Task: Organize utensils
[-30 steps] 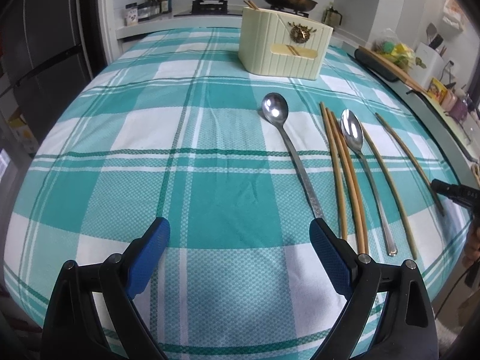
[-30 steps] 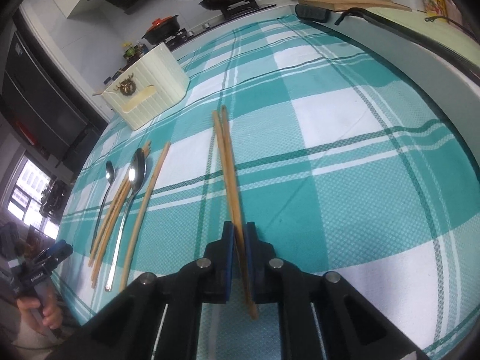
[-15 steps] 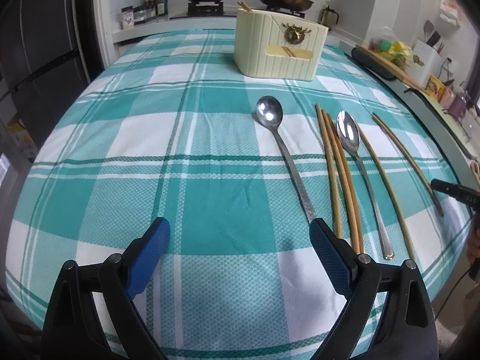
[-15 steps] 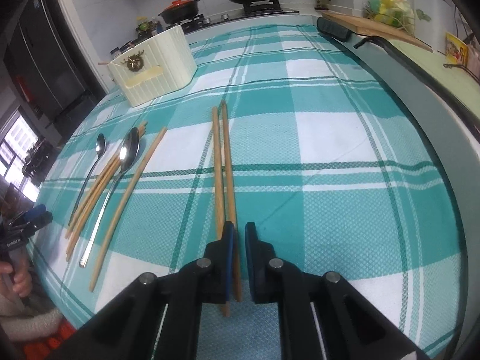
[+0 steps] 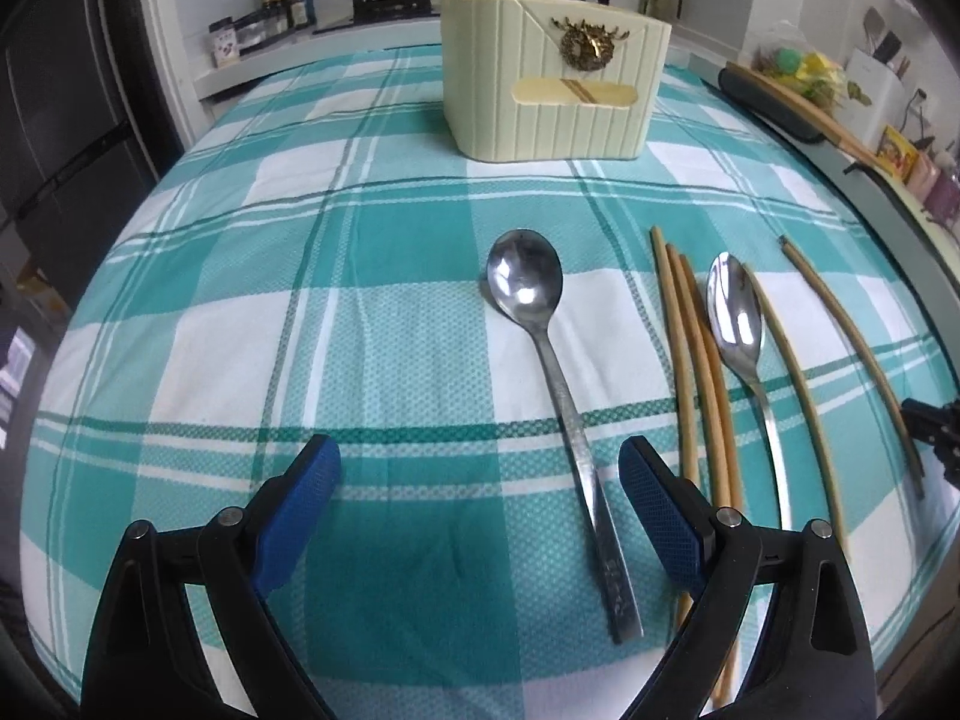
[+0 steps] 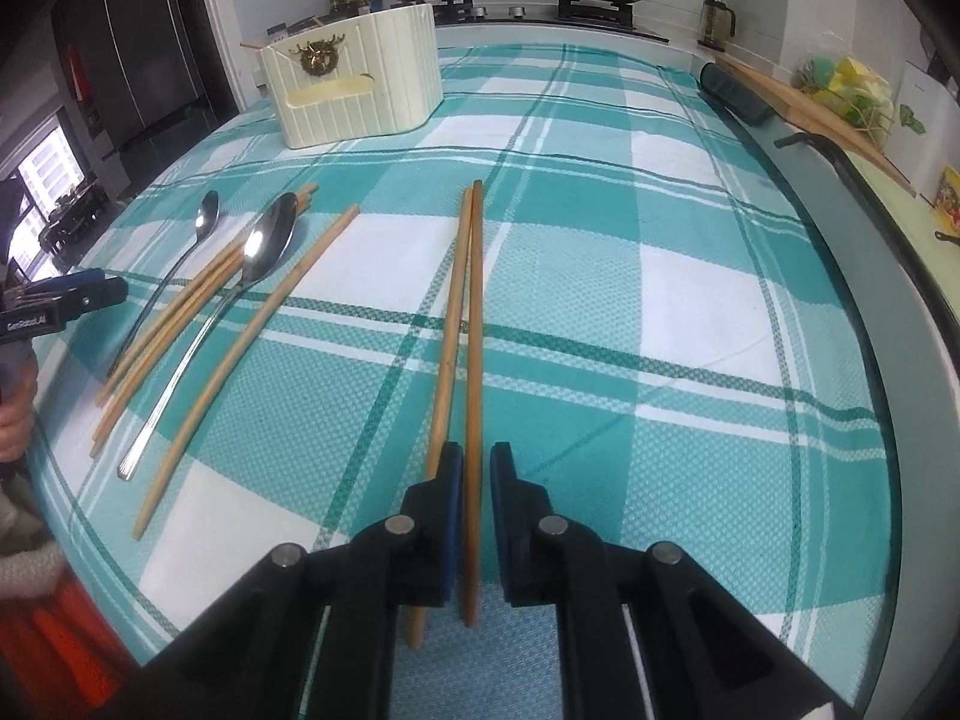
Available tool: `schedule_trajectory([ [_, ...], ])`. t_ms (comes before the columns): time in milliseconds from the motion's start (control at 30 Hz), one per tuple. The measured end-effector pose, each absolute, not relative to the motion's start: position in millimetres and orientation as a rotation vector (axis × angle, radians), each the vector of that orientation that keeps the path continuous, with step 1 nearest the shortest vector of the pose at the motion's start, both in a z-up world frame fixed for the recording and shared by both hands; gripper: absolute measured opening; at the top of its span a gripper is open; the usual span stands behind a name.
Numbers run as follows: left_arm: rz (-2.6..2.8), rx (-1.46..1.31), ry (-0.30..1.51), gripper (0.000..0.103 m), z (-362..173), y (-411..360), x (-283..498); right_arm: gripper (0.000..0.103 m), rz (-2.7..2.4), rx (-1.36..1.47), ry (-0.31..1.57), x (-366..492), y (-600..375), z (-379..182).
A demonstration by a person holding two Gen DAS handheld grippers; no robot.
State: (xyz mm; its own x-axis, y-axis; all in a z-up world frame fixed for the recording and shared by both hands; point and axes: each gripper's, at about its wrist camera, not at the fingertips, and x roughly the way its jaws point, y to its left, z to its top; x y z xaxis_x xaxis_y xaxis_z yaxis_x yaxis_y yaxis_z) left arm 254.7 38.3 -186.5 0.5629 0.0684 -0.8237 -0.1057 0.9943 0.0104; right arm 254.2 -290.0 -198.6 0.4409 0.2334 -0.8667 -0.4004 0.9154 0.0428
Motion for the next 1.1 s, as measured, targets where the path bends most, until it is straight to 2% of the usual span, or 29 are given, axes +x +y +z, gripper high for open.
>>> schedule_trajectory([
  [400, 0.151, 0.025, 0.986, 0.098, -196.8, 43.0, 253.5, 0.015, 0.392, -0.259, 1.011, 254.6, -271.6, -199.7],
  [467, 0.151, 0.032, 0.993, 0.098, -196.5, 45.8, 254.1, 0.021, 0.391, -0.238, 1.012, 258.3, -271.4, -199.7],
  [500, 0.150, 0.039, 0.997, 0.098, -196.3, 47.2, 254.5, 0.031, 0.399, -0.227, 1.016, 260.2, -270.9, -199.7],
  [533, 0.149, 0.046, 1.001, 0.098, -196.0, 48.7, 255.1, 0.035, 0.407, -0.226, 1.022, 261.5, -269.4, -199.9],
  [800, 0.146, 0.088, 1.025, 0.098, -195.2, 58.0, 259.1, 0.035, 0.434, -0.306, 1.063, 269.7, -262.3, -198.7],
  [1100, 0.091, 0.108, 1.030, 0.097, -195.4, 53.4, 272.0, 0.035, 0.429, -0.267, 1.098, 278.8, -272.1, -197.9],
])
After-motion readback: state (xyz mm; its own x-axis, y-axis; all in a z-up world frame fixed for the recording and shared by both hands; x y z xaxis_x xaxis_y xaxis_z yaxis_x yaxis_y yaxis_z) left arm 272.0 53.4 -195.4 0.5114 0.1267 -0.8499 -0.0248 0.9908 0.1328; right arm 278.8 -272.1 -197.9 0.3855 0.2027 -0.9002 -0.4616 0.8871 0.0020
